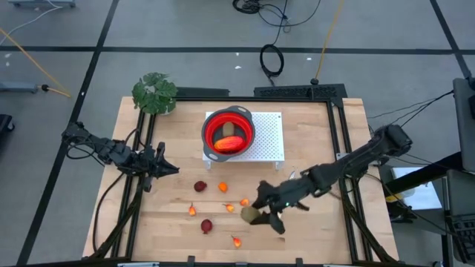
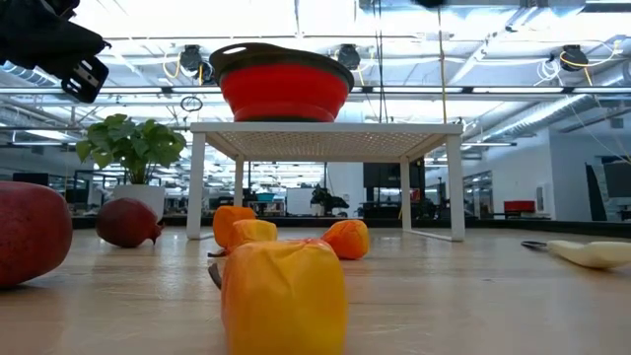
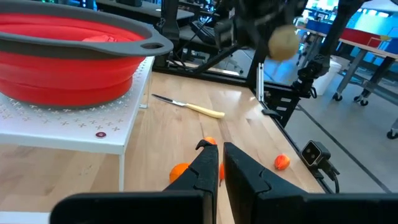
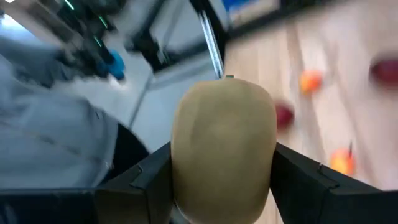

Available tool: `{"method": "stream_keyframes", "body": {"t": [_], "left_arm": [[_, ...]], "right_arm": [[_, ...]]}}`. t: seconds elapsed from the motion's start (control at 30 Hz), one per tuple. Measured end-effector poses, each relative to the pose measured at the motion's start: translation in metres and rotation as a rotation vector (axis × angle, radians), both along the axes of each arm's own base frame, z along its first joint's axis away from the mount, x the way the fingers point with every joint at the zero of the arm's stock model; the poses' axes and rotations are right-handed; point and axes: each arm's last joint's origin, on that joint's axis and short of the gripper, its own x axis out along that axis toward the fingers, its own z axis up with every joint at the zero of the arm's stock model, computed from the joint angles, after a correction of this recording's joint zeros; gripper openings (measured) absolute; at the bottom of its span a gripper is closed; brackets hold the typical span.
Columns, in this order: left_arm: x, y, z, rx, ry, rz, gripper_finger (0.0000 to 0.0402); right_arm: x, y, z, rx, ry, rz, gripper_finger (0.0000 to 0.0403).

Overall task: Pick & Place Fruit
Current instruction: Put the brown kiwi into the orange strainer bowl on the shelf

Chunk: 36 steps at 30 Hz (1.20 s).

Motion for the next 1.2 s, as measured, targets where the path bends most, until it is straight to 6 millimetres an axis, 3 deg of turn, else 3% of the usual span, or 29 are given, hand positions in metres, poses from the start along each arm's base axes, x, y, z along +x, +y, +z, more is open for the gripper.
{"method": "stream_keyframes", "body": {"t": [0.27,0.47,0.87,1.2], "left_arm": [[0.000,0.000,0.001,-0.034,-0.002,0.004,0.0024],[0.001,0.000,0.007,-0.101,-0.053,0.008,0.0024],[0.001,0.003,0.018,-0.257,-0.150,0.131,0.0024],[0.001,0.006,0.018,-0.396,-0.151,0.243,0.0024]], "right_arm": [[-0.011,-0.027,0.045,-0.132,-0.301,-0.038,0.0207],[-0.014,-0.049,0.065,-0.384,-0.495,-0.106,0.0207],[-0.011,-0.082,0.076,-0.992,-0.672,-0.148,0.0208],[-0.006,-0.104,0.077,-1.401,-0.703,-0.110,0.0208]]}}
